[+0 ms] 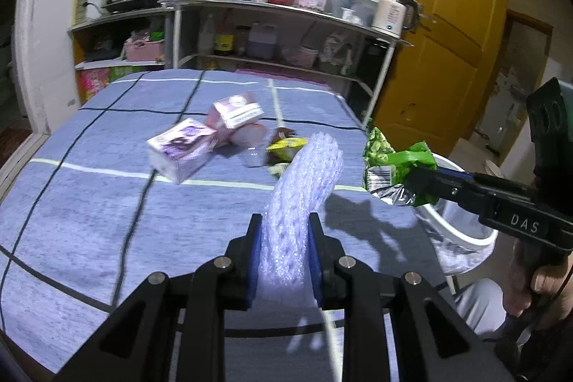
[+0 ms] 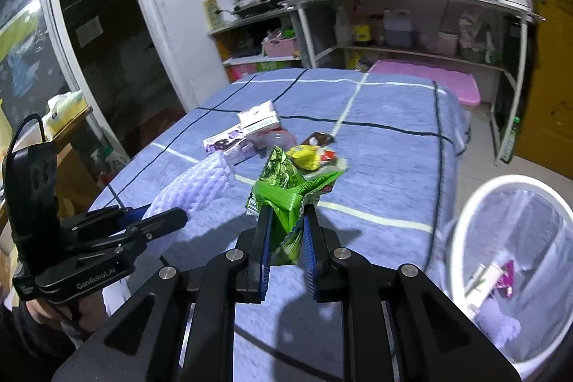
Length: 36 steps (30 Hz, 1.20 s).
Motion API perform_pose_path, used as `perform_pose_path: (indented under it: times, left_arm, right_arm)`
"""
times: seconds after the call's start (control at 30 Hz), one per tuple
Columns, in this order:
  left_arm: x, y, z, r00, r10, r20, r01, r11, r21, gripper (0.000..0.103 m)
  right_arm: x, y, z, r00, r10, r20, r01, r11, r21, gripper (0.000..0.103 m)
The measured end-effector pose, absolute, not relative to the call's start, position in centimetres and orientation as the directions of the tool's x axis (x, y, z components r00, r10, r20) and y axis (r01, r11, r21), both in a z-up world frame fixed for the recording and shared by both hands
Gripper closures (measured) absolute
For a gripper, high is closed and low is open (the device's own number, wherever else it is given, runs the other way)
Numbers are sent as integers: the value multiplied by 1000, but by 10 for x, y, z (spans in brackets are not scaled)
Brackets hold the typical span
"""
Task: Collect trash
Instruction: 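Carry the foam net and green bag over the bin and open both grippers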
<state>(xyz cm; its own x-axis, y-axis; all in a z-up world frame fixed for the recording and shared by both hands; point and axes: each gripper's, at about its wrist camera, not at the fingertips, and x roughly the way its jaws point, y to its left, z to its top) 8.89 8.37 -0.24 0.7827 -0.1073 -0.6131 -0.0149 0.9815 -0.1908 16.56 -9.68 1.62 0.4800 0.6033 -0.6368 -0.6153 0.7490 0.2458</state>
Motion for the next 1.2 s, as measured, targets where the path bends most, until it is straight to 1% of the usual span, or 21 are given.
perform_pose_path:
  times: [0.57, 1.2]
  left_arm:
    - [101, 16, 5, 761, -201, -617, 101, 976, -192, 79]
    - [148, -68, 0, 696, -328, -639, 268, 944, -192, 78]
  right_arm:
    - [151, -178, 21, 570, 543, -617, -509, 822, 254, 86]
    - [159, -270, 4, 641, 402, -654, -314, 915, 254, 86]
